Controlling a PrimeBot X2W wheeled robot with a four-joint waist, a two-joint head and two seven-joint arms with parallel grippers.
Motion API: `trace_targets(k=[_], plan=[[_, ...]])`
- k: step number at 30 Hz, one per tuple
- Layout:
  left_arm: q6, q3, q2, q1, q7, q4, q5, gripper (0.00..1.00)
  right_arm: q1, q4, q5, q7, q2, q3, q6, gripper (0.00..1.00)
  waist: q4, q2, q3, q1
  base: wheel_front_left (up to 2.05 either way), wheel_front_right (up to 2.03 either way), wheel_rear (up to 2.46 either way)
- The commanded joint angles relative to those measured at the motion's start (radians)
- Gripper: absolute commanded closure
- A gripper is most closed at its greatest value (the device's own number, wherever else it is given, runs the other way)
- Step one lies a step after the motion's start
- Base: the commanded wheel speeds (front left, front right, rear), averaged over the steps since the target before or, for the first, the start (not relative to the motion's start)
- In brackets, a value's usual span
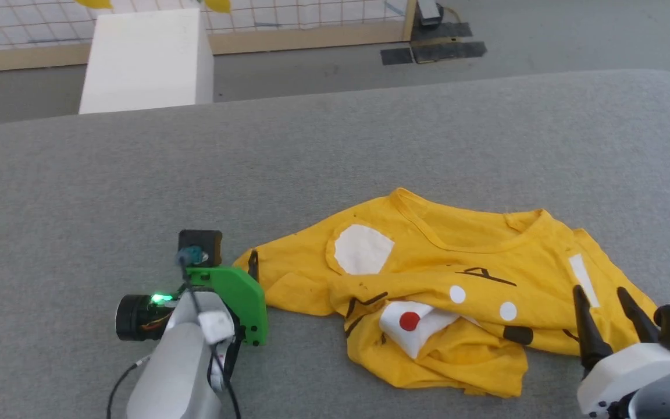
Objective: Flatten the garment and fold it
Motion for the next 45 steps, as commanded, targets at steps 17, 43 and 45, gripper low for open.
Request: trace_targets(k=[17,43,45], plan=[[-0.064,-0.047,0.019,0.016,0.366,-0.052,-0.069,1.0,-0.016,-0.007,0.02,-0.003,0.0,0.073,-0.001,0.0,-0.03,0.0,0.024,0.0,0.0,0.0,0.0],[0.029,0.128,0.044,0.264,0.106,-0.255,-0.186,1.0,-0.349,0.32,-0.1,0.286,-0.068,-0.17,-0.001,0.0,0.161,0.0,0.023,0.0,0.0,0.0,0.0],[0.026,0.118,0.04,0.241,0.105,-0.259,-0.189,1.0,-0.419,0.415,-0.094,0.398,-0.113,-0.148,-0.001,0.0,0.175,0.0,0.052,0.0,0.0,0.0,0.0]])
